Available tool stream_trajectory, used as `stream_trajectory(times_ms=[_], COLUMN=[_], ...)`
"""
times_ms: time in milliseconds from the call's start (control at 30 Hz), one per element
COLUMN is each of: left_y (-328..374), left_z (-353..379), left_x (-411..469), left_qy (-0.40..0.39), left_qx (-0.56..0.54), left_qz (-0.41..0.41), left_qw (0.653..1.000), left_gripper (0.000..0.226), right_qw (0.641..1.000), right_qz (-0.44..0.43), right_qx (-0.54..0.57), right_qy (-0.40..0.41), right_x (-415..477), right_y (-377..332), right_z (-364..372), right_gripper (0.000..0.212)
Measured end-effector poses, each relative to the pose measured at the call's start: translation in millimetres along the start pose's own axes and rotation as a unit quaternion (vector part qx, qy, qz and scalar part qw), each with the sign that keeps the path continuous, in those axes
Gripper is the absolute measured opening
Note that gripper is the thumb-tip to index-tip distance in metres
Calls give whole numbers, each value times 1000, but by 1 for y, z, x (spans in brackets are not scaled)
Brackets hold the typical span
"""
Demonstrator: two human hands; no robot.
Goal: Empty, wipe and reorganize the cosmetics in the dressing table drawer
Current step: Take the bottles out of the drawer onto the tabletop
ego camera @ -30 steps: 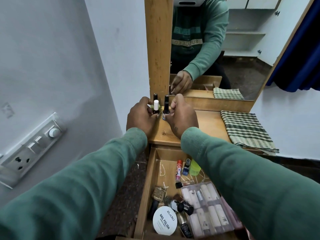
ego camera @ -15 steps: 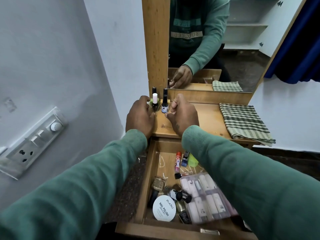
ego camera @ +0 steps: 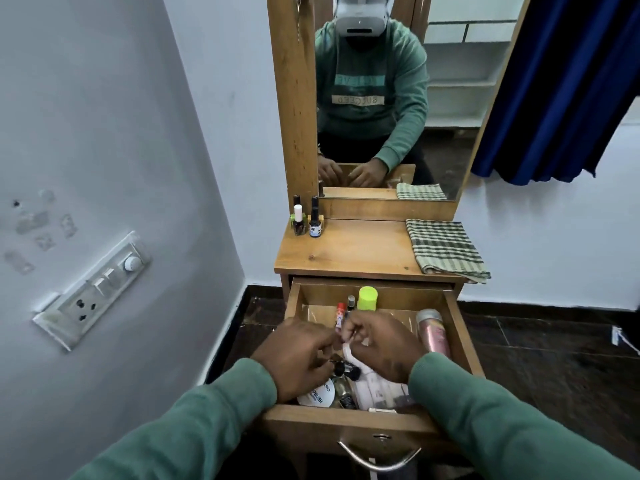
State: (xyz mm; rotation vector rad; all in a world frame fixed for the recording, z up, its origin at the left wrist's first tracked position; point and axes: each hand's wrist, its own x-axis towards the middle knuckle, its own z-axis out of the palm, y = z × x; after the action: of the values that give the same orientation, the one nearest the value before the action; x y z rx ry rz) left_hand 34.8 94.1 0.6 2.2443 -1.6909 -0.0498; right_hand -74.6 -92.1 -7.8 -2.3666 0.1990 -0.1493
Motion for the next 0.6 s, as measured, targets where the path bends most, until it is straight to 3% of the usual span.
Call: stream_trajectory(times_ms=[100,167,333,600], left_y=[-1,-1,5,9], left_z=[9,10,11,8], left_x=[-2,1,5,6], left_qy=[-26,-65,-93,-95], left_qx=[20,55,118,97], left_qz=[-6,-3,12,-6], left_qw=[999,996,989,991], left_gripper=[51,61,44,27], right_qw=[1000,999,991,983], right_qz=[5,0,-7,-24], right_qx=[12,-7,-96,-154], right_qy=[-27,-45,-93,-93], right_x=[-14,-16,-19,-11], right_y=[5,6,8,11], right_z=[-4,-4,3,15], right_gripper=[19,25,36,41])
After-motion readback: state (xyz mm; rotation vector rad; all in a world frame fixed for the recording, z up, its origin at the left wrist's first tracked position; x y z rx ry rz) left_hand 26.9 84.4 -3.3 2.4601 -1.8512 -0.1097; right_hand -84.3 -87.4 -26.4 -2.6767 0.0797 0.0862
